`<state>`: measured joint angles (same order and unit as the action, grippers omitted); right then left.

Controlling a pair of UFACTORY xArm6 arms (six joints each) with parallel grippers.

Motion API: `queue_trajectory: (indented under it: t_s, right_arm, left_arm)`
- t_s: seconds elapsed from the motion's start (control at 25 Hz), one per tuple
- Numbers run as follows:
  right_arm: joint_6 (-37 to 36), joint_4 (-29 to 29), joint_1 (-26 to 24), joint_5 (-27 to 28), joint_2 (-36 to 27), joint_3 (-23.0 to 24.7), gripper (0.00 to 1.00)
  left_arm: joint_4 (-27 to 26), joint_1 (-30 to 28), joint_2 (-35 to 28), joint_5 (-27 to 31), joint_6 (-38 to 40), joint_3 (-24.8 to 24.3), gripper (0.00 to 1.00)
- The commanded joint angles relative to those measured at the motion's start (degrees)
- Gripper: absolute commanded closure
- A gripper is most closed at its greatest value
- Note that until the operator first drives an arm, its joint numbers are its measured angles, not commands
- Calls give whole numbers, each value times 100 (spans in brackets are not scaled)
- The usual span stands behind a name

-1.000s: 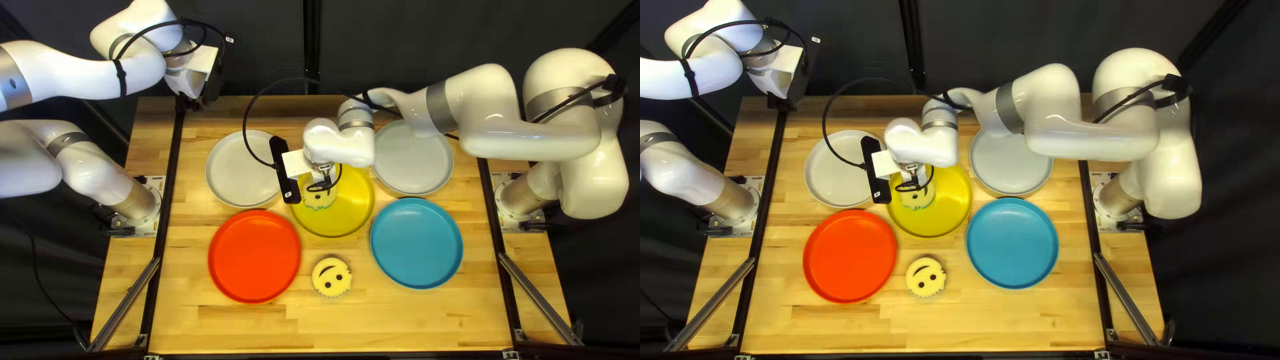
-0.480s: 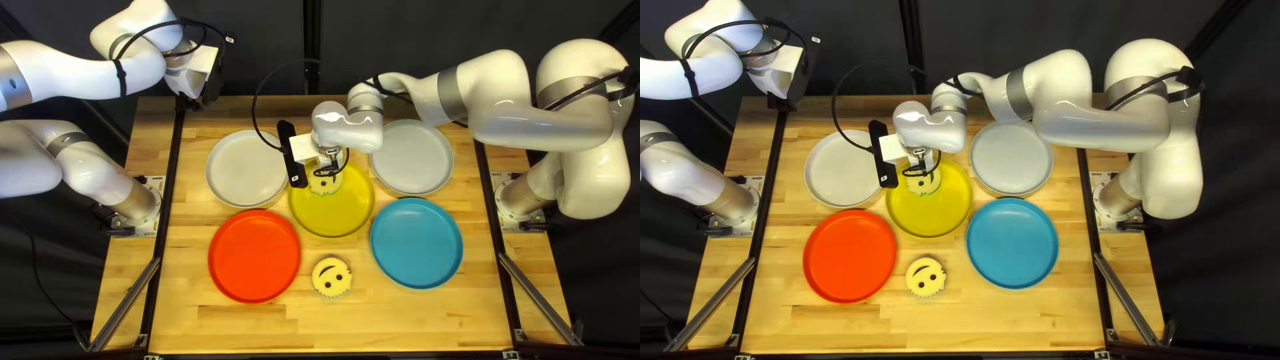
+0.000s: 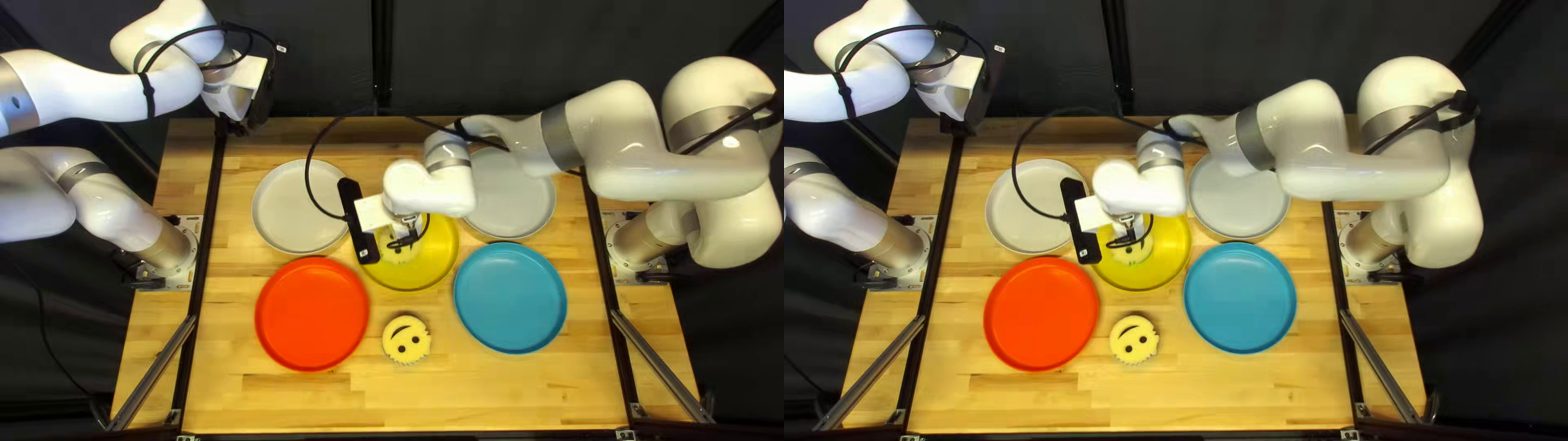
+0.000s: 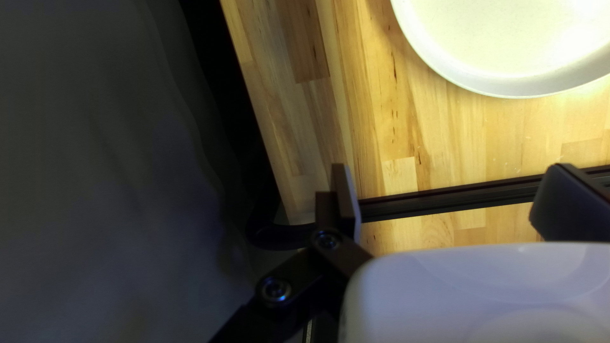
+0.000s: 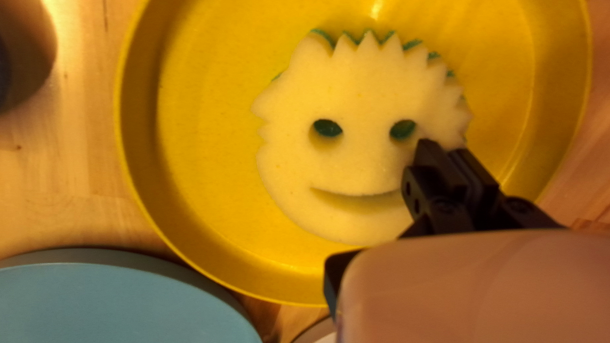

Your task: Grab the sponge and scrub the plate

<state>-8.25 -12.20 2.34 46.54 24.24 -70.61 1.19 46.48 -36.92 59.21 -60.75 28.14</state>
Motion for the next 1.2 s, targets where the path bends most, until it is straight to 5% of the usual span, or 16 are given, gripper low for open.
queue_trajectory:
  t_s: [0.04,0.6,1.2]
  right_arm:
    - [-292,37,-292,-104,-25,73,100]
    - [-721,161,-1014,132,82,-187,100]
    - [169,-269,27,-52,-363,433,100]
  left_arm:
    - [0,0,0,0,0,0,0]
    - [0,0,0,0,0,0,0]
    - [0,0,0,0,0,0,0]
